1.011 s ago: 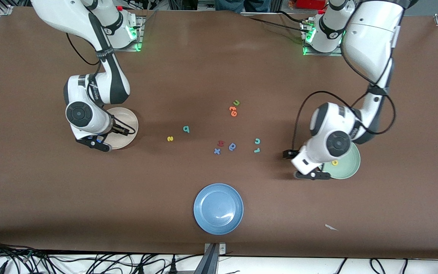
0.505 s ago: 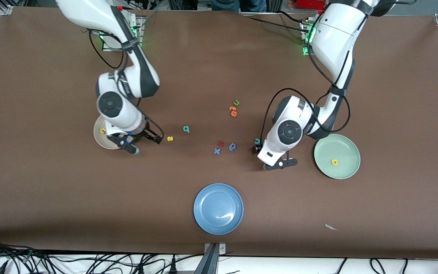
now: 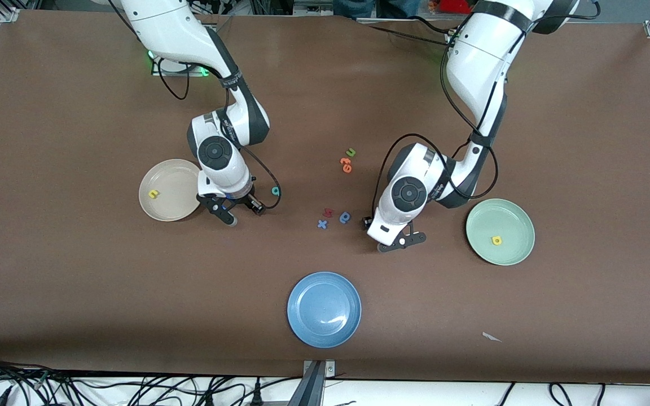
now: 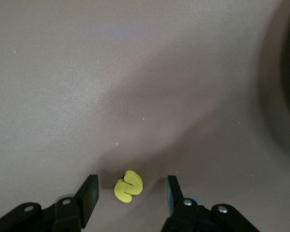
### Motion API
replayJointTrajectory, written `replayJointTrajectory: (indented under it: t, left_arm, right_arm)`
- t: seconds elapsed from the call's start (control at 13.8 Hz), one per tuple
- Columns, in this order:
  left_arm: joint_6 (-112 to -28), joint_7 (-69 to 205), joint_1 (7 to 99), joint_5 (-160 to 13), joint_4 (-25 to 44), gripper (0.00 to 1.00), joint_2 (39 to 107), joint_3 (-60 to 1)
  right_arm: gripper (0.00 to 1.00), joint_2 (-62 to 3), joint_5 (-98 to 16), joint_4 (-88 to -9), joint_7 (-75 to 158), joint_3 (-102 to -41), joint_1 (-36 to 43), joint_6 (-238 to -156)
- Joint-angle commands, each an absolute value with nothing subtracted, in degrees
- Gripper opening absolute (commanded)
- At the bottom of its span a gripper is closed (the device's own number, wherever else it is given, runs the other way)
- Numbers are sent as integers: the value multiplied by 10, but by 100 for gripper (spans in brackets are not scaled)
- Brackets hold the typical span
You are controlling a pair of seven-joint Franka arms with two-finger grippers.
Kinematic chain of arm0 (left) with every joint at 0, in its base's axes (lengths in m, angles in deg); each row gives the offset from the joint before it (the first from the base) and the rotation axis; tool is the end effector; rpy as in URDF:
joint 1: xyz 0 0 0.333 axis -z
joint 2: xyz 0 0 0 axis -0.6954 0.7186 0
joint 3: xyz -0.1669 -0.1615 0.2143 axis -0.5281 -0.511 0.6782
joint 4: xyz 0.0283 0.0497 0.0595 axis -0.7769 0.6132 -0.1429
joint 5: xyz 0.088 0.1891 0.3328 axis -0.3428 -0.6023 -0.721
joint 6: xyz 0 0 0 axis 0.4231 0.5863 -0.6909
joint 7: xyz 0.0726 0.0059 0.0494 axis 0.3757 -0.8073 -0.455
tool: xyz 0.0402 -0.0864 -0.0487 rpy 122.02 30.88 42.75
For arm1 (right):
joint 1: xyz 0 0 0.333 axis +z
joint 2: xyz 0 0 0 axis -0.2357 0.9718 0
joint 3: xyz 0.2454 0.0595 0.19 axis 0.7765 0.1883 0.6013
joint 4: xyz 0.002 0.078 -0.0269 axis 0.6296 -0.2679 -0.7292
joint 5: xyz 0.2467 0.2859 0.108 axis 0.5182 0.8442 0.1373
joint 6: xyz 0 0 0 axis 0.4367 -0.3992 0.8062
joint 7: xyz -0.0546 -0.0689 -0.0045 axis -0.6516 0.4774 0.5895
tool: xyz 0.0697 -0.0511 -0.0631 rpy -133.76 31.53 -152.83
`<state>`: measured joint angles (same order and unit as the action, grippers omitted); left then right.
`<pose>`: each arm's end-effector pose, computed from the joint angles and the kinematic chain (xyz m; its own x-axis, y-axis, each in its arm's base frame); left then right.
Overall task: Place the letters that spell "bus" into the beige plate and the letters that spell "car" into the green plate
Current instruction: 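Grasp yellow 2 with the right gripper while the left gripper grasps teal letter, then place 2 on beige with the right gripper while the left gripper places teal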
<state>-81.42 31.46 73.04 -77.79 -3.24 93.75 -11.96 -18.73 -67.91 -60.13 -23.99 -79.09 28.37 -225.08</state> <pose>0.6079 -0.3483 0.1739 0.9527 0.2818 -0.1137 0.2825 -0.9592 -0.0100 0.5465 0.3047 0.1844 0.7895 -0.6133 0.0239 -0.6136 -0.7896 0.0039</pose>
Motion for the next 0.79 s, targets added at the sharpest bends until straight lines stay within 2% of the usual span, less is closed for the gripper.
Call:
replayJointTrajectory:
  t: [0.0,0.14,0.36,0.43,0.51,0.58,0.72]
  left_arm:
    - [-812,308,738,-769,-50,70,947,-111]
    - [-812,309,738,-769,-50,59,947,-111]
    - [-827,308,742,-768,-50,49,948,-111]
    - [-831,308,742,-768,-50,45,950,-111]
    - [-832,308,742,-768,-50,41,950,-111]
    - [-832,308,742,-768,-50,36,951,-111]
    - [-832,309,741,-770,-50,28,951,-111]
  right_arm:
    - [48,-177,-670,-593,-244,-794,291,-2255]
    - [46,-176,-670,-592,-244,-794,293,-2255]
    - [45,-175,-670,-592,-244,-794,293,-2255]
    - [36,-175,-670,-592,-244,-794,293,-2257]
    - [22,-175,-670,-592,-243,-794,293,-2256]
    - [14,-175,-670,-592,-243,-794,293,-2256]
    - [12,-177,-671,-591,-233,-794,293,-2256]
